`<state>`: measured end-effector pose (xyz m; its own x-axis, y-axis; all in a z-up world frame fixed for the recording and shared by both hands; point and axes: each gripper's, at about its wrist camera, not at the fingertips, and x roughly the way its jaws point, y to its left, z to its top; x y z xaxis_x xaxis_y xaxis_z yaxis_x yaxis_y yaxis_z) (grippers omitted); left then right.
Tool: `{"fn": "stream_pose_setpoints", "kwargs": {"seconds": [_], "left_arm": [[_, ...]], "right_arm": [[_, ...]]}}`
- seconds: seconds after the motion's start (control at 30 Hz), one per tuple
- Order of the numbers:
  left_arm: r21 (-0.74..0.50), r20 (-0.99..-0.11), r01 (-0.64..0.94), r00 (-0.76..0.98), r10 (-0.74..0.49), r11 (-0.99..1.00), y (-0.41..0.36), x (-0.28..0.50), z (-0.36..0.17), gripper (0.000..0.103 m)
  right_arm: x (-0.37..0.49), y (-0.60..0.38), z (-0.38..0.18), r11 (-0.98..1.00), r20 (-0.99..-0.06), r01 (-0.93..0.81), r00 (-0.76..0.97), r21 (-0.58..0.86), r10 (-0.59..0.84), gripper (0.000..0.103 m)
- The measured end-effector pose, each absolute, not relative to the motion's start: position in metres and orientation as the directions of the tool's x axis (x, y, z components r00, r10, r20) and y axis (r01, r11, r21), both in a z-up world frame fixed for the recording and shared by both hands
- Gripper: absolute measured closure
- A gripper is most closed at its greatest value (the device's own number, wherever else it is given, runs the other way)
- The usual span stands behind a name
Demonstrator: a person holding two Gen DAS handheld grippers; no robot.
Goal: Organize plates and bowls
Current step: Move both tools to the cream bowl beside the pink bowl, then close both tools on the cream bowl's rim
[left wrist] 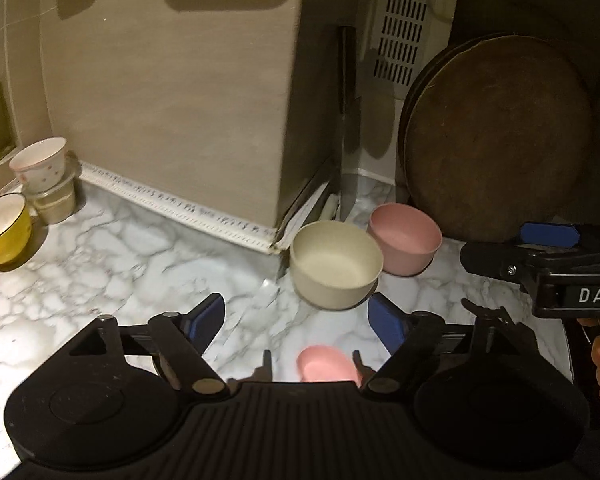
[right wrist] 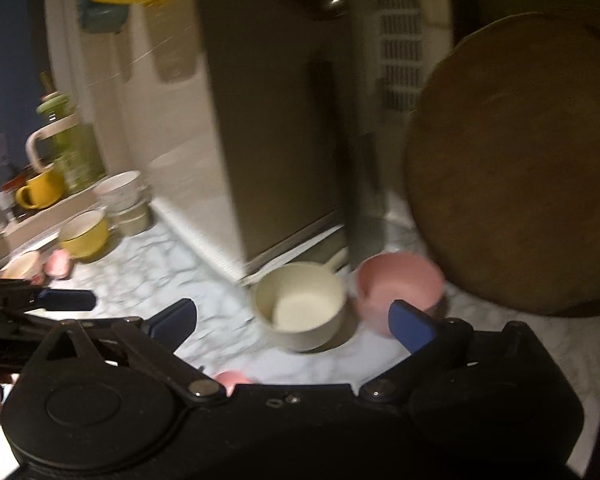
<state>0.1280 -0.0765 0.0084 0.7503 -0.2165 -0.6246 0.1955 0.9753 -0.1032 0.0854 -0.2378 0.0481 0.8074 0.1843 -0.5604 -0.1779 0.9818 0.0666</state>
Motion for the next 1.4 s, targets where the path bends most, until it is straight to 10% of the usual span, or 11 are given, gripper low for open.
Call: {"fn": "stream_pose_setpoints", "kwargs": {"seconds": [0.73,1.23,1.4], "left_arm": [[-0.191,-0.757,-0.029,0.641,-0.129,0.981,-0.110,0.247,-0.050,0.023],[-0.193,-0.778,-0.048,0.616,-0.123,0.980,-0.113,0.284,-0.074,0.024],[-0.227,-0.784,-0.044,0.600,-0.156,0.973,-0.112,0.288,-0.077,0.041]], "right_arm": [[0.169,-0.284,-0.018,0.989,-0.707,-0.028,0.696,0.142,0.121,0.009],[0.218,-0.271,-0.056,0.962,-0.774,0.018,0.599,0.271,0.207,0.044],[0.225,-0.269,-0.060,0.953,-0.781,0.023,0.579,0.302,0.233,0.055]]}}
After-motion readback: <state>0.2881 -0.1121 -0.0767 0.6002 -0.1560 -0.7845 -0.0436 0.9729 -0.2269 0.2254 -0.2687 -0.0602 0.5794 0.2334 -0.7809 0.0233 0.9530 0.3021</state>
